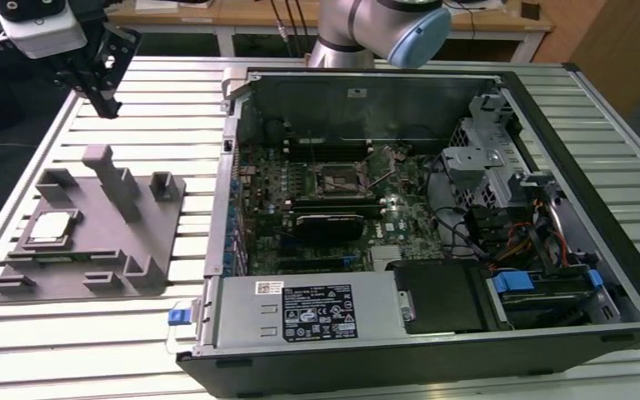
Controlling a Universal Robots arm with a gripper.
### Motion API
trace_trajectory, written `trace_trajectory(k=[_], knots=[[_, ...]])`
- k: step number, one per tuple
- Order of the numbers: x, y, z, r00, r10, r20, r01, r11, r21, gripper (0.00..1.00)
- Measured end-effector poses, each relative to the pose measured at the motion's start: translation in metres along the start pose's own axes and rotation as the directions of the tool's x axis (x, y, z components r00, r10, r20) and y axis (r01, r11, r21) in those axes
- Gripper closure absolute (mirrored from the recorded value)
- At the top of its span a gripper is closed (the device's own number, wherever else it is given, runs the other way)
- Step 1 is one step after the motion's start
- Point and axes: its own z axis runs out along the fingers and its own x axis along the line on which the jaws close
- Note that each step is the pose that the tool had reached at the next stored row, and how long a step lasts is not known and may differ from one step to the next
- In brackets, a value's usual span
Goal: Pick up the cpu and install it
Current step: 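Reach for the cpu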
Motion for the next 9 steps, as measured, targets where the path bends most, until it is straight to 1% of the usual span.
trace_trajectory(k=[6, 7, 9], knots=[[0.0120, -0.0010, 0.0018, 1.0000, 0.000, -0.0001, 0.000, 1.0000, 0.0000, 0.89], [0.0157, -0.0013, 0.0024, 1.0000, 0.000, 0.0000, 0.000, 1.0000, -0.0001, 0.89], [0.0201, -0.0017, 0.0032, 1.0000, 0.000, 0.0000, 0.000, 1.0000, -0.0001, 0.89]])
